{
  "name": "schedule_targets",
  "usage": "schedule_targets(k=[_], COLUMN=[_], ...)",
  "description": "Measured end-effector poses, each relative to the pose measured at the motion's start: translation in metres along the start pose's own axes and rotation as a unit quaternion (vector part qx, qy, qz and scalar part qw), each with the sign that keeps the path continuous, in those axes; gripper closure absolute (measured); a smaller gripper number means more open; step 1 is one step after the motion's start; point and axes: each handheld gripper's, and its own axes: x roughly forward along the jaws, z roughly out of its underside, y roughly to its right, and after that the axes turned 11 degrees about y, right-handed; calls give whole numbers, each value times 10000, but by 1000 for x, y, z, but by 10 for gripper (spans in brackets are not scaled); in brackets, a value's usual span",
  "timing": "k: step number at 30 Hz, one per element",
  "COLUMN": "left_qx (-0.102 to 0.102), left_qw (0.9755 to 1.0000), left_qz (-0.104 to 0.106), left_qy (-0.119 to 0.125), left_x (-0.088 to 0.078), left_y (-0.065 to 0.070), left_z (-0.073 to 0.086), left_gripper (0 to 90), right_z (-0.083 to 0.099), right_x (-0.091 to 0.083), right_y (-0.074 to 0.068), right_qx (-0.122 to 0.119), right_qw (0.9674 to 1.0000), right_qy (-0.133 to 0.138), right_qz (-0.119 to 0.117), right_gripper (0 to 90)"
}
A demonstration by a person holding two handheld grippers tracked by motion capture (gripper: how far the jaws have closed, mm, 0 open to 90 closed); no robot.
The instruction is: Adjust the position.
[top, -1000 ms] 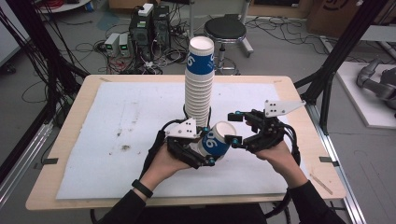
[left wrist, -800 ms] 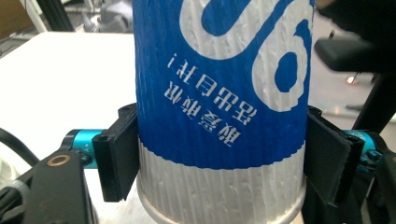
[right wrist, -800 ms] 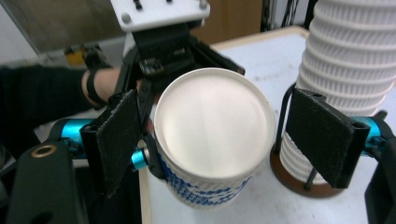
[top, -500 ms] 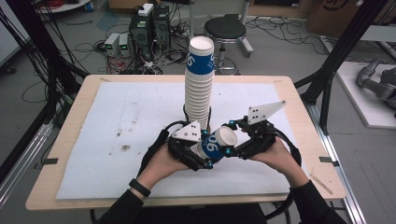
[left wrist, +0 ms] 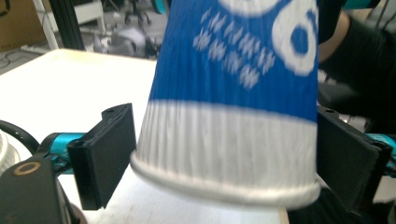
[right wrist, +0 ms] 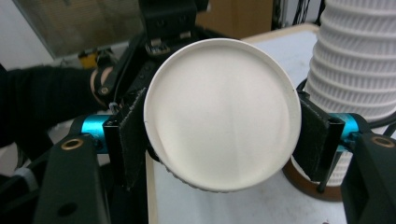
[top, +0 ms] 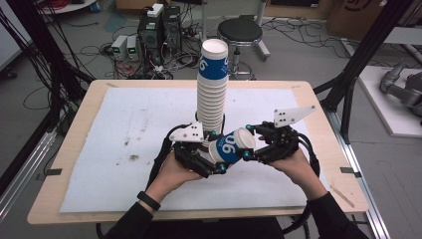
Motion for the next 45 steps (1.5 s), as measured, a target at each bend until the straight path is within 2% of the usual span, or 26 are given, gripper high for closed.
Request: schedule_targets(k=[2,5,8,12,14,22,25,29,31,33,36,40,45], left_qx=[-67,-37,-92,-56,-122,-38,16,130,191,270,343,428,508], left_qw=[9997,9988,9975,9964,9957,9952,9959,9975,9982,9987,9991,9981,9949], left_qz=[15,35,183,261,285,310,301,271,267,235,221,260,283], left_qy=[228,493,683,810,873,931,859,643,494,362,62,-356,-825], left_x=[-1,-3,-3,-6,-9,-14,-16,-17,-18,-19,-20,-20,-17], left_y=[0,2,3,3,1,0,0,1,1,2,2,2,3], left_z=[2,1,1,0,0,-3,-5,-8,-11,-13,-17,-20,-21], left_gripper=[97,97,97,117,159,191,199,204,205,206,208,210,212], right_z=[-1,-2,-2,0,0,1,1,1,1,-1,-2,-5,-4], right_x=[-1,-3,-4,-2,-2,-1,-1,0,0,0,-1,-3,1], right_y=[-1,-2,-2,-2,-2,-1,-1,-1,-2,-3,-3,-6,-8], right_qx=[39,143,155,205,215,257,247,210,140,16,-75,-311,-517], right_qw=[9998,9989,9980,9971,9967,9964,9966,9977,9986,9997,9999,9991,9959], right_qy=[183,436,599,704,749,754,729,593,466,220,59,-291,-742], right_qz=[-15,-103,-133,-187,-233,-281,-299,-268,-198,-58,-130,-62,-41], right_gripper=[293,293,293,293,293,298,298,291,247,206,206,206,206])
